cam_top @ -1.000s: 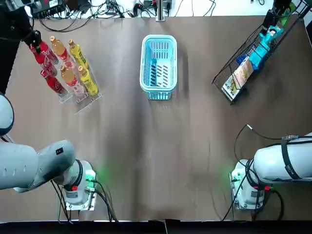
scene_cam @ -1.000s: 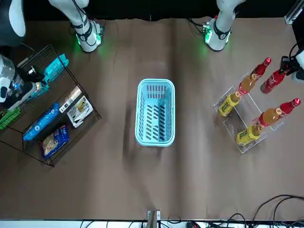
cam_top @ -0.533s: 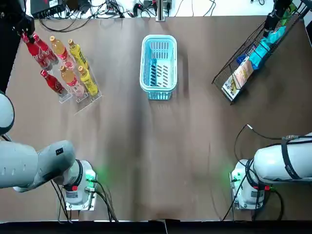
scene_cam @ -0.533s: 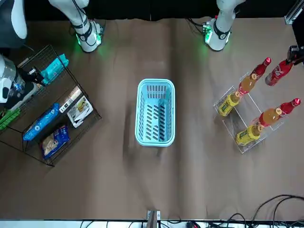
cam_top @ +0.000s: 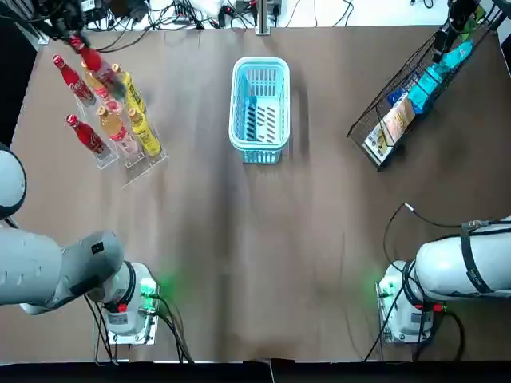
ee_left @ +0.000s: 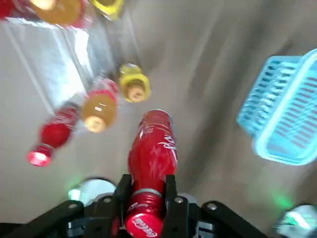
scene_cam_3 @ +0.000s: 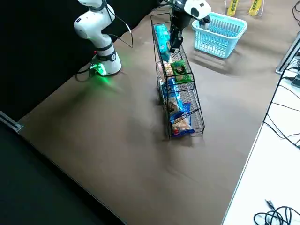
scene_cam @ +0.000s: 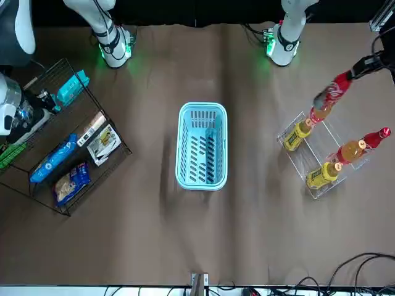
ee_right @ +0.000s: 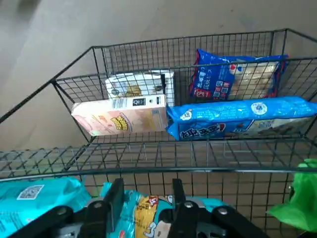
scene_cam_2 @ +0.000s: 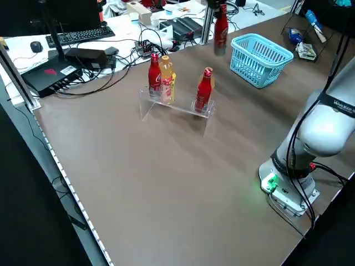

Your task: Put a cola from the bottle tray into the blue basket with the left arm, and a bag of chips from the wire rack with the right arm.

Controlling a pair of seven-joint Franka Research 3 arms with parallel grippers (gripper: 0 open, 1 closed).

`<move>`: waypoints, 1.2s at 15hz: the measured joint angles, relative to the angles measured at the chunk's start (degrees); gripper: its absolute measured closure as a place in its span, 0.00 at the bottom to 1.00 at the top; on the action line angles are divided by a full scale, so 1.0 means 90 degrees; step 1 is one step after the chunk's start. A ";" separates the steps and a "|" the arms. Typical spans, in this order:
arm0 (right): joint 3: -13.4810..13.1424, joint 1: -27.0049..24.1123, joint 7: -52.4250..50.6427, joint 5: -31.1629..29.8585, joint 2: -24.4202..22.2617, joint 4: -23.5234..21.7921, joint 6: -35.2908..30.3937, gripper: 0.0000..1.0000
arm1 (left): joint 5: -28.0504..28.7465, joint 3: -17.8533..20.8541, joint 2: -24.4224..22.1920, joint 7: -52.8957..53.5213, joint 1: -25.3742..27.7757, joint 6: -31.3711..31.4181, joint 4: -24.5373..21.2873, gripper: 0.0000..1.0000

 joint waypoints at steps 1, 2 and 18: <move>-0.0001 -0.0008 -0.0012 -0.0063 0.0000 0.0000 -0.0047 0.52 | -0.0112 -0.0159 0.0049 -0.0354 -0.0045 0.0000 0.0003 0.68; 0.0001 -0.0007 -0.0018 -0.0101 0.0000 0.0001 -0.0091 0.52 | -0.0147 -0.0321 0.0121 -0.0663 -0.0143 0.0011 0.0003 0.68; 0.0098 0.0119 0.0496 -0.0599 0.0000 0.0071 -0.0462 0.34 | 0.0719 -0.0492 0.1506 -0.5662 -0.4027 0.2634 0.0186 0.68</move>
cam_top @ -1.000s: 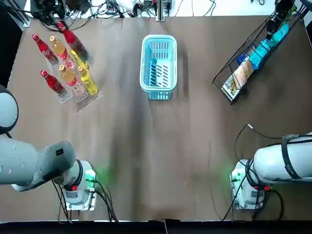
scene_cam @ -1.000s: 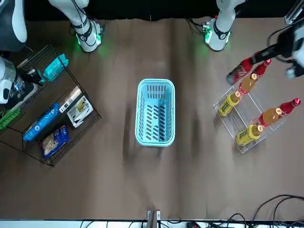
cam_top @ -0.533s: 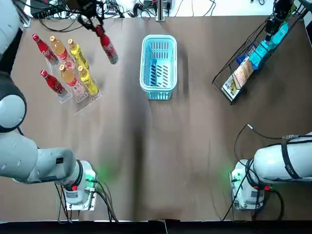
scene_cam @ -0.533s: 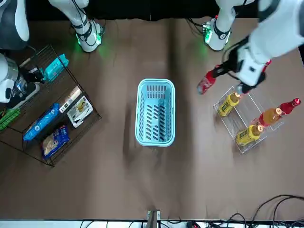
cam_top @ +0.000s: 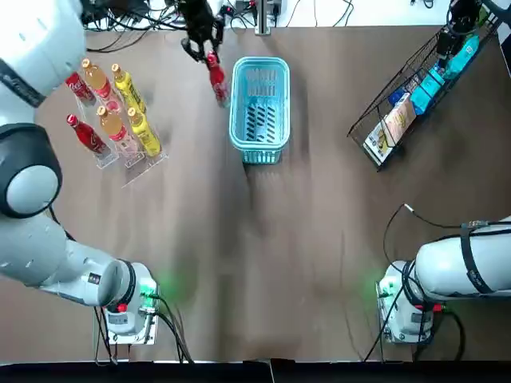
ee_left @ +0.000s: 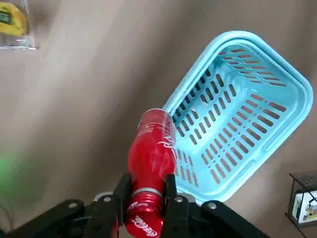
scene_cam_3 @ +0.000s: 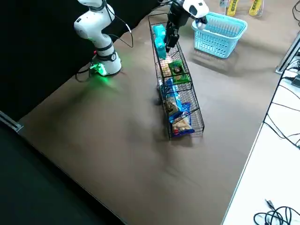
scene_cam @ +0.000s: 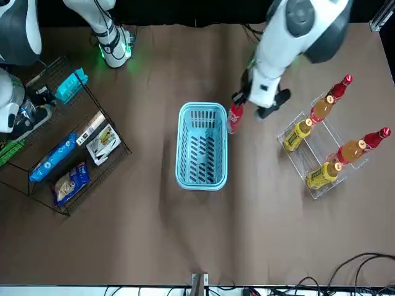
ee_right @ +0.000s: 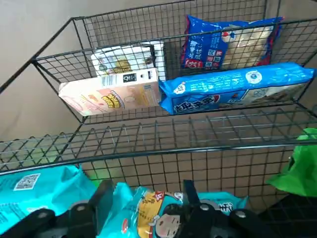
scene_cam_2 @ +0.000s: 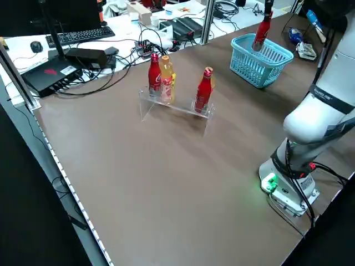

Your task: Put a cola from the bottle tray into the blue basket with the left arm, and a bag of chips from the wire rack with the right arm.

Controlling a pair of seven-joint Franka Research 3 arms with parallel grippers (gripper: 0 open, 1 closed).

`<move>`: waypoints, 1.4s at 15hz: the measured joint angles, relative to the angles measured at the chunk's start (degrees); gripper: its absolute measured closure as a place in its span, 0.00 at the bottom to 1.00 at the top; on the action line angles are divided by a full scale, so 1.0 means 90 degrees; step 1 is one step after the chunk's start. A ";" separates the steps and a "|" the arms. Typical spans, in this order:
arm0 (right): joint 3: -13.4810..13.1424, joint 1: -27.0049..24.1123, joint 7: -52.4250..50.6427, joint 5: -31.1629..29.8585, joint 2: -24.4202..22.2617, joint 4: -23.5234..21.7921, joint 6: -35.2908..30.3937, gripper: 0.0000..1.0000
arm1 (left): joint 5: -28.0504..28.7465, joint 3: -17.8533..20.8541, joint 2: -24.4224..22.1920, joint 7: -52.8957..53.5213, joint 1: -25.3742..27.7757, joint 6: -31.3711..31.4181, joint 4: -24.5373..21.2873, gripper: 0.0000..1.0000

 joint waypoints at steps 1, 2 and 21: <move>0.0000 0.0004 0.0000 -0.0031 0.0000 0.0024 0.0001 0.34 | 0.0126 0.0011 0.0173 -0.0159 -0.0188 0.0147 0.0081 0.68; 0.0001 0.0010 0.0003 -0.0045 0.0001 0.0055 0.0001 0.32 | 0.0208 0.0029 0.0358 -0.0301 -0.0367 0.0337 0.0157 0.68; 0.0001 0.0126 -0.0156 -0.0795 0.0570 0.0619 0.0017 0.03 | 0.0594 0.0675 0.1988 -0.1680 -0.1773 0.1266 0.0428 0.68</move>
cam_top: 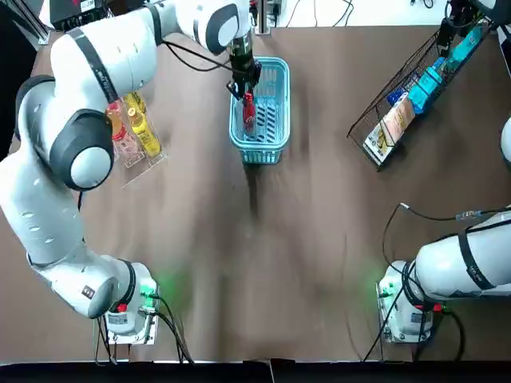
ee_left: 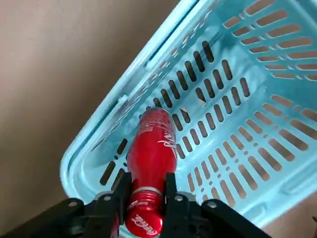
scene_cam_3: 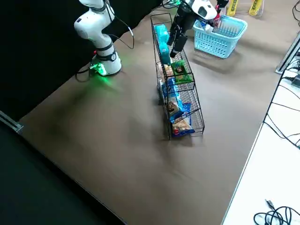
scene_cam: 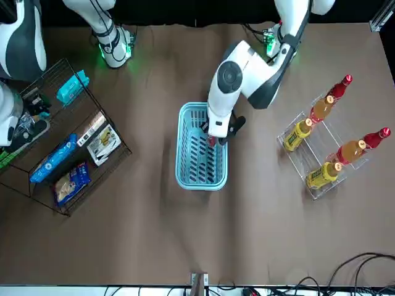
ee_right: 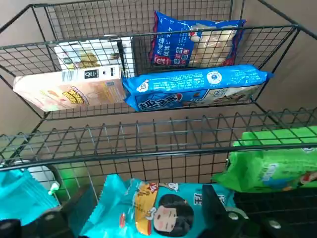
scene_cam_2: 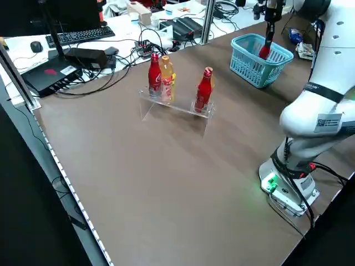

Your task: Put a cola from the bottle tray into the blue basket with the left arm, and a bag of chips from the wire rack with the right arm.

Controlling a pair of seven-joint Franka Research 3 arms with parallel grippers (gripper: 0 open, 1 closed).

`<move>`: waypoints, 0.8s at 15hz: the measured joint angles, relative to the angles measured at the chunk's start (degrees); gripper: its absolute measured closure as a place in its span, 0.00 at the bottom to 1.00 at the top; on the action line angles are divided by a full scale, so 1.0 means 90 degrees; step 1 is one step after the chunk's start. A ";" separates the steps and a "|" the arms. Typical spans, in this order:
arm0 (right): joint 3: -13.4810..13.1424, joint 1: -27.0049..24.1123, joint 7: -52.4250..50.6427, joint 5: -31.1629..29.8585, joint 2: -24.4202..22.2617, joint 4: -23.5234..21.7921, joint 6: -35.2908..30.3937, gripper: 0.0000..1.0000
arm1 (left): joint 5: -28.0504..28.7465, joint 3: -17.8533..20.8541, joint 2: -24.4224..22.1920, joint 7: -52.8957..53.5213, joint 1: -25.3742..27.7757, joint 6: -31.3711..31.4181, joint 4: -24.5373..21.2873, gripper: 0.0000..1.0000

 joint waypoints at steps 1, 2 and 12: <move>0.0000 0.0000 -0.0080 -0.0025 0.0014 0.0022 -0.0007 0.03 | 0.0000 -0.0006 0.0089 0.0003 -0.0001 0.0050 0.0001 0.68; 0.0000 0.0001 -0.0135 -0.0040 0.0021 0.0033 -0.0011 0.03 | 0.0000 -0.0016 0.0170 0.0006 -0.0003 0.0098 0.0002 0.68; 0.0004 0.0355 -0.0374 -0.0592 0.0284 0.0035 -0.0053 0.11 | 0.0000 -0.0052 0.0398 0.0032 -0.0136 0.0129 0.0057 0.23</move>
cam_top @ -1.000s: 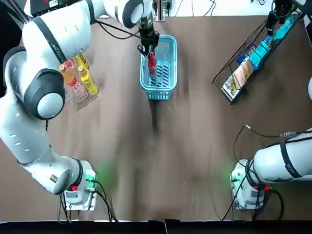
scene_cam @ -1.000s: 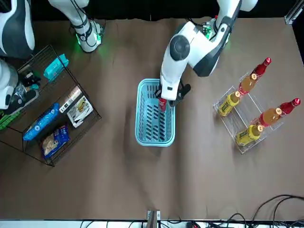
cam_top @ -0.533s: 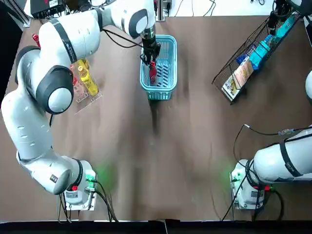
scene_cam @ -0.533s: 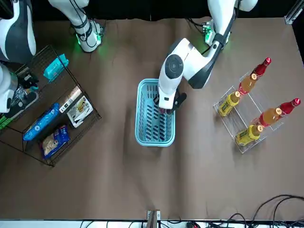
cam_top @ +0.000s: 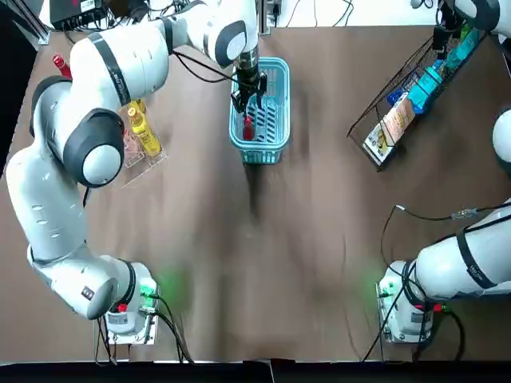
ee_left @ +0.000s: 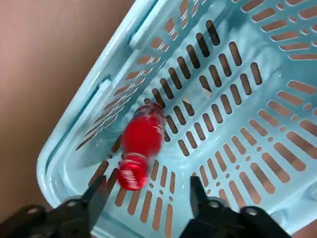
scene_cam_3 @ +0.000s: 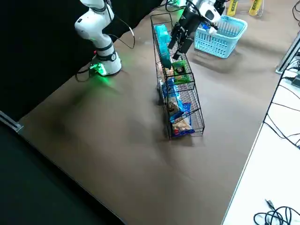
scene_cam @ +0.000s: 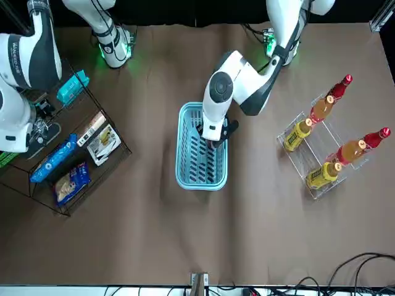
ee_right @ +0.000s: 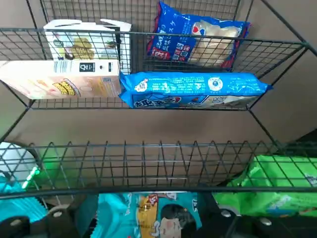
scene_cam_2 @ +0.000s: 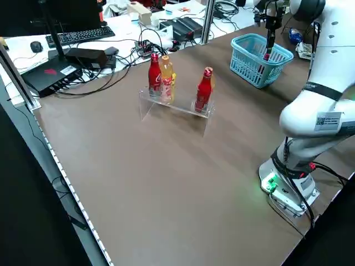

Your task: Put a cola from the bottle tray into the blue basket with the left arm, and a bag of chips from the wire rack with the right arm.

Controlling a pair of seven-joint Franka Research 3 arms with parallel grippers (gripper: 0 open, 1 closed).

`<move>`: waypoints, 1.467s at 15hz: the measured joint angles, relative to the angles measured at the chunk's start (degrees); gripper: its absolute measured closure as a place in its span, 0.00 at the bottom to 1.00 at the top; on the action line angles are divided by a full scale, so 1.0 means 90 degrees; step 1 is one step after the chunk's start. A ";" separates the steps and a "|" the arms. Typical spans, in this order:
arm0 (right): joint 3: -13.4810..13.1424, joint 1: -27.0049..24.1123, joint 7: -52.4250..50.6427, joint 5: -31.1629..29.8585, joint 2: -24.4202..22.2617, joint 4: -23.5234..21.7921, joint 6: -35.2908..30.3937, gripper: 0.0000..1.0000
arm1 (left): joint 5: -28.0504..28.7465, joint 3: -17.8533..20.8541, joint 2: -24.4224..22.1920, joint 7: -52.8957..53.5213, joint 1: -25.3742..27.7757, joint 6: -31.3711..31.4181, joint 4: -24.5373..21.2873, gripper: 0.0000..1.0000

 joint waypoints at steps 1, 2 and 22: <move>0.0000 0.0000 -0.0097 -0.0062 0.0014 0.0000 0.0000 0.11 | 0.0000 0.0005 0.0000 0.0010 0.0000 0.0000 0.0015 0.15; 0.0000 0.0000 -0.0218 -0.0160 0.0024 0.0000 0.0000 0.11 | 0.0001 0.0015 0.0000 0.0034 0.0000 0.0000 0.0039 0.06; 0.0001 0.0189 -0.0540 -0.0588 0.0106 0.0061 -0.0359 0.98 | 0.1331 0.0224 -0.1318 0.3183 0.1440 -0.1469 0.0252 0.00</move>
